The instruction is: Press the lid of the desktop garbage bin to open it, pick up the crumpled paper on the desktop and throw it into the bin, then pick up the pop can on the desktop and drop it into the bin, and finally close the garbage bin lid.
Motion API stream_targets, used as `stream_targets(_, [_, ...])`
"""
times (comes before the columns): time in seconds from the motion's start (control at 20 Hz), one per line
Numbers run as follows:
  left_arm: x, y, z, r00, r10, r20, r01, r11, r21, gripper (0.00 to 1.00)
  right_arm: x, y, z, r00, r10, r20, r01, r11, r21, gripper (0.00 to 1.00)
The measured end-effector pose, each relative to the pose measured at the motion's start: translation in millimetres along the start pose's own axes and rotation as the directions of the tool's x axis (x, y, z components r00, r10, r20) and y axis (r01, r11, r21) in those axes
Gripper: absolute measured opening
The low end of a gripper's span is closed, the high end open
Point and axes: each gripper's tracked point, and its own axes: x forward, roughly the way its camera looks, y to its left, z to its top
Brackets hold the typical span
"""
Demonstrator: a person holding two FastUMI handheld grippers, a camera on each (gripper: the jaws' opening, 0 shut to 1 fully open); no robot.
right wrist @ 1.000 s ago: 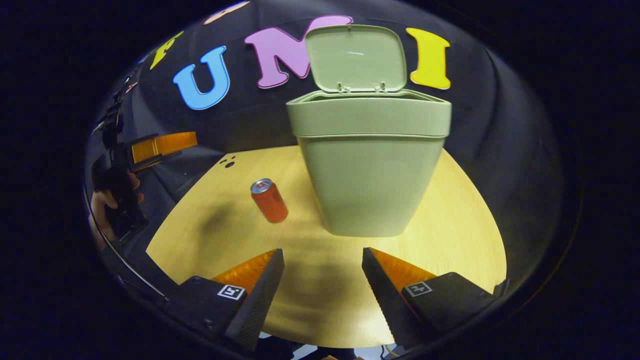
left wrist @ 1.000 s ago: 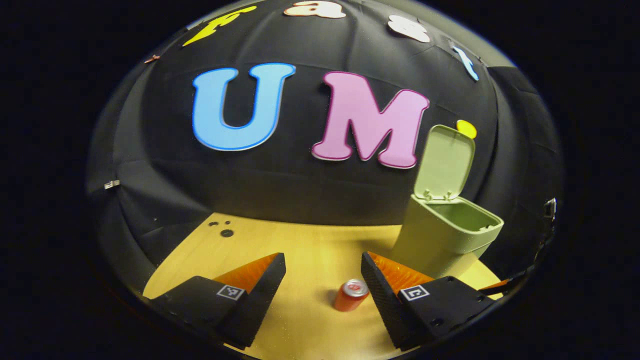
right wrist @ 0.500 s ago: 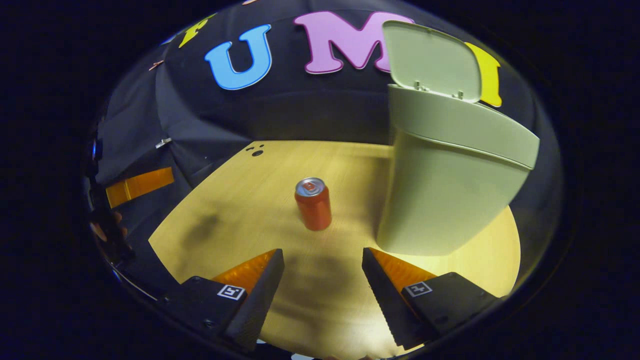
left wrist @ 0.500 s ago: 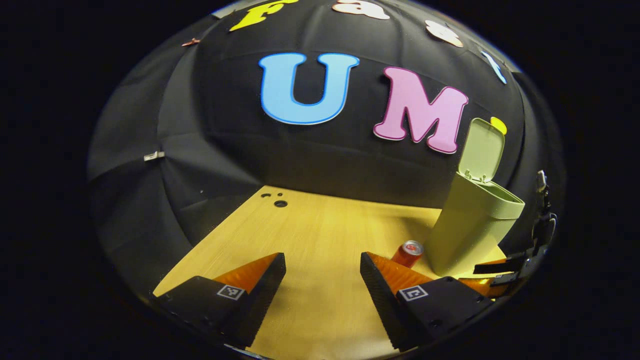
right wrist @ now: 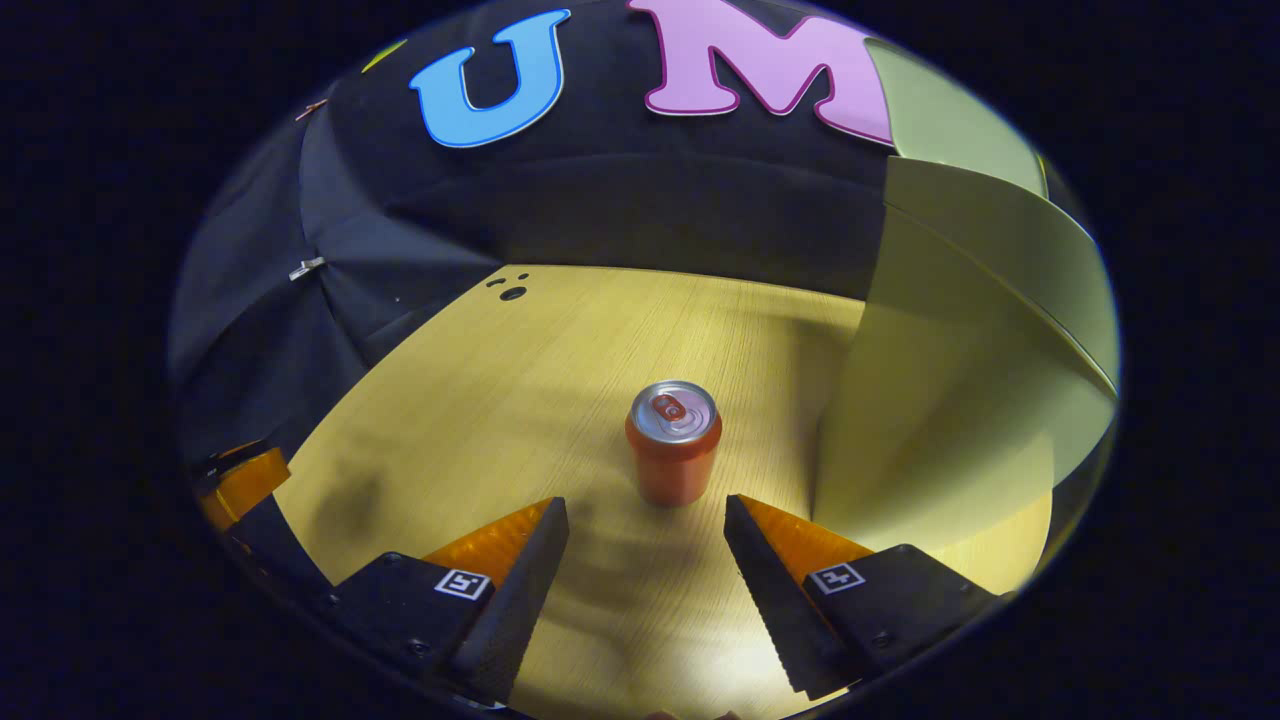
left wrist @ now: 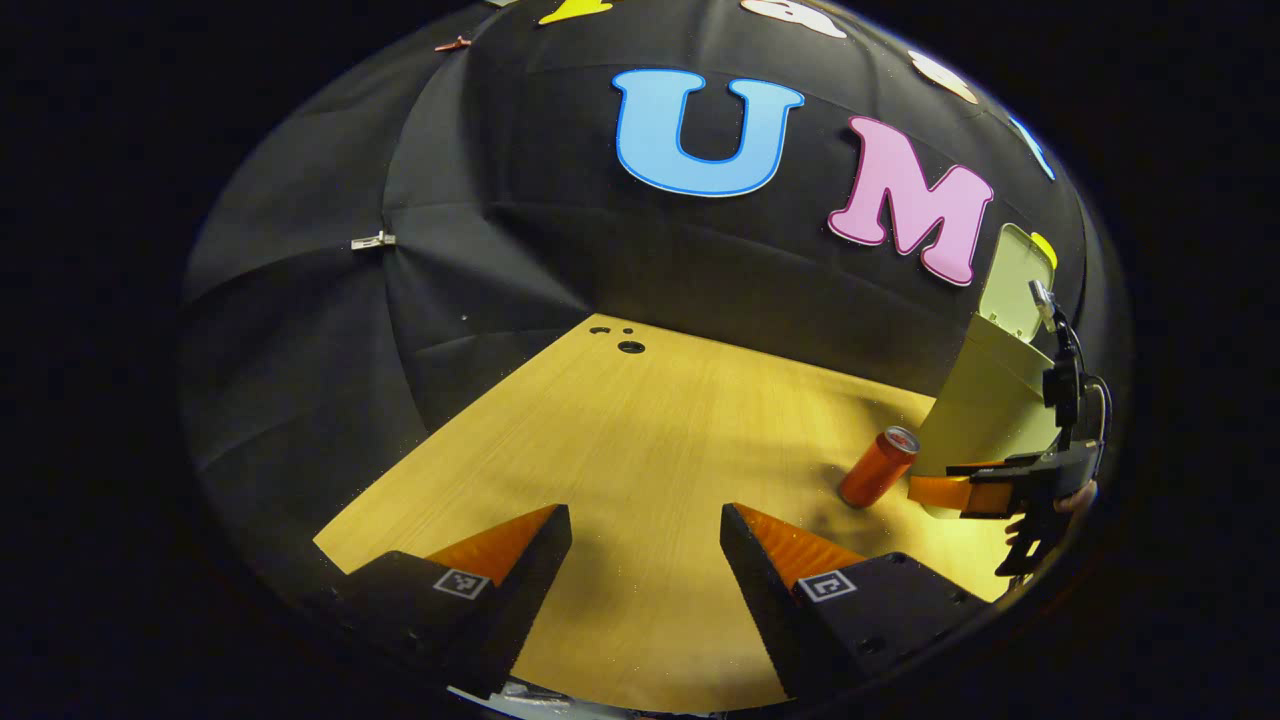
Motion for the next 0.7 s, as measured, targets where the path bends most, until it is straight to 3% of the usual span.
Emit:
stream_targets(0.45, [17.2, 53.8, 1.2, 0.997, 0.073, 0.006, -0.073, 0.997, -0.035, 0.96, 48.7, -5.3, 5.2, 0.999, -0.037, -0.026, 0.034, 0.993, -0.115, 0.98])
stream_targets(0.7, [21.0, 60.0, -6.1, 0.996, 0.085, -0.014, -0.086, 0.995, -0.043, 0.96, 75.4, -10.8, 5.1, 0.997, -0.063, -0.041, 0.058, 0.993, -0.101, 1.0])
